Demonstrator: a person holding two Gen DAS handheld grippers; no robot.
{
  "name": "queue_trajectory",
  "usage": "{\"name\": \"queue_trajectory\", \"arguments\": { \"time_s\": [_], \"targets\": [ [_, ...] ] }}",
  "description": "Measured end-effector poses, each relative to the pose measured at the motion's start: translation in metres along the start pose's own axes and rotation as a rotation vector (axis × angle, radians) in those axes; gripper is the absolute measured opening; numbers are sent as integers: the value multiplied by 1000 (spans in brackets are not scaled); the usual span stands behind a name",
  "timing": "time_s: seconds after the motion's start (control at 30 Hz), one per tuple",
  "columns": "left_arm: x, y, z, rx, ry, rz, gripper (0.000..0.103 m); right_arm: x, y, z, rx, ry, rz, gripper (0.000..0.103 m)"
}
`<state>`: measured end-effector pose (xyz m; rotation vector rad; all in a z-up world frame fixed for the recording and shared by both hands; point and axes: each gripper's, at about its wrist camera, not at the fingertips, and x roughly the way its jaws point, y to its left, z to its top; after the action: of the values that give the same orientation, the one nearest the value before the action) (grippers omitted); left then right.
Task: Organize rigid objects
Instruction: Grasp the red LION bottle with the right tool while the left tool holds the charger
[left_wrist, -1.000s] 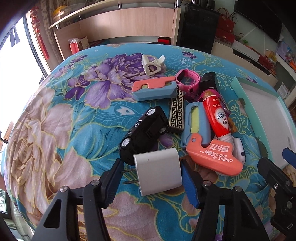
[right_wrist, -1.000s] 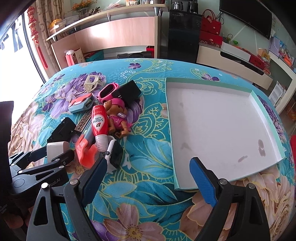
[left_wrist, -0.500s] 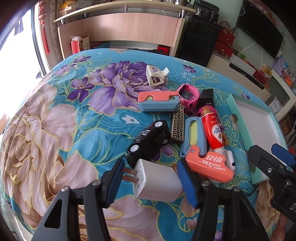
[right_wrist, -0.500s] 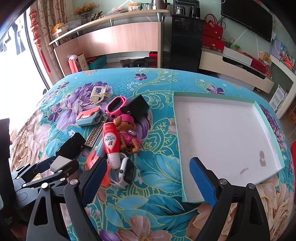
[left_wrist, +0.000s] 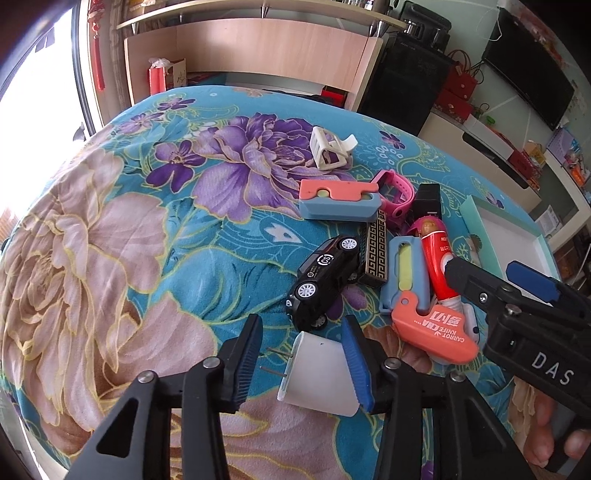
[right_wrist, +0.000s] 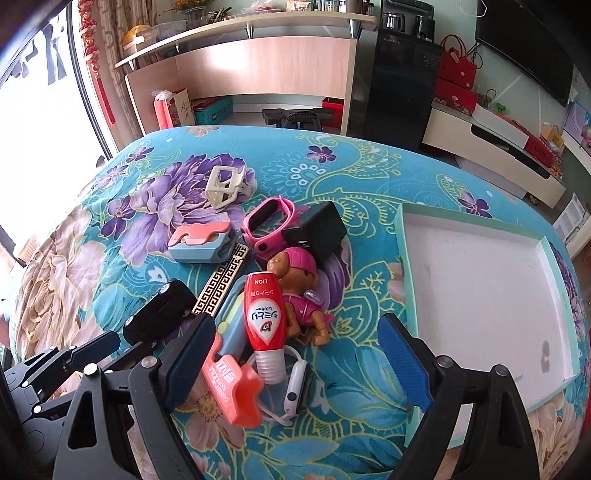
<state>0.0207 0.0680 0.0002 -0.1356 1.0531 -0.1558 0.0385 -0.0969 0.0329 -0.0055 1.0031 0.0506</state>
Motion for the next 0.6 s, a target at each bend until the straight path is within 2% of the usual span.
{"name": "queue_trajectory", "arguments": {
  "time_s": [0.03,0.1,0.23,0.3,0.4,0.6],
  "targets": [
    [-1,0,0,2,-1,4,56,2,1,0,-2,5,5,84],
    [-1,1,0,5,2,14,63,7,2,-1,1,21,18,72],
    [-3,0,-1,22,0,46,71,16,1,-2,13,46,38,62],
    [-4,0,-2,34,3,56,76,19,1,-3,16,53,47,53],
    [-3,-1,-3,55,10,75,82,22,1,-3,17,57,60,47],
    [-3,-1,-5,70,15,93,87,22,3,-4,20,49,80,38]
  ]
}}
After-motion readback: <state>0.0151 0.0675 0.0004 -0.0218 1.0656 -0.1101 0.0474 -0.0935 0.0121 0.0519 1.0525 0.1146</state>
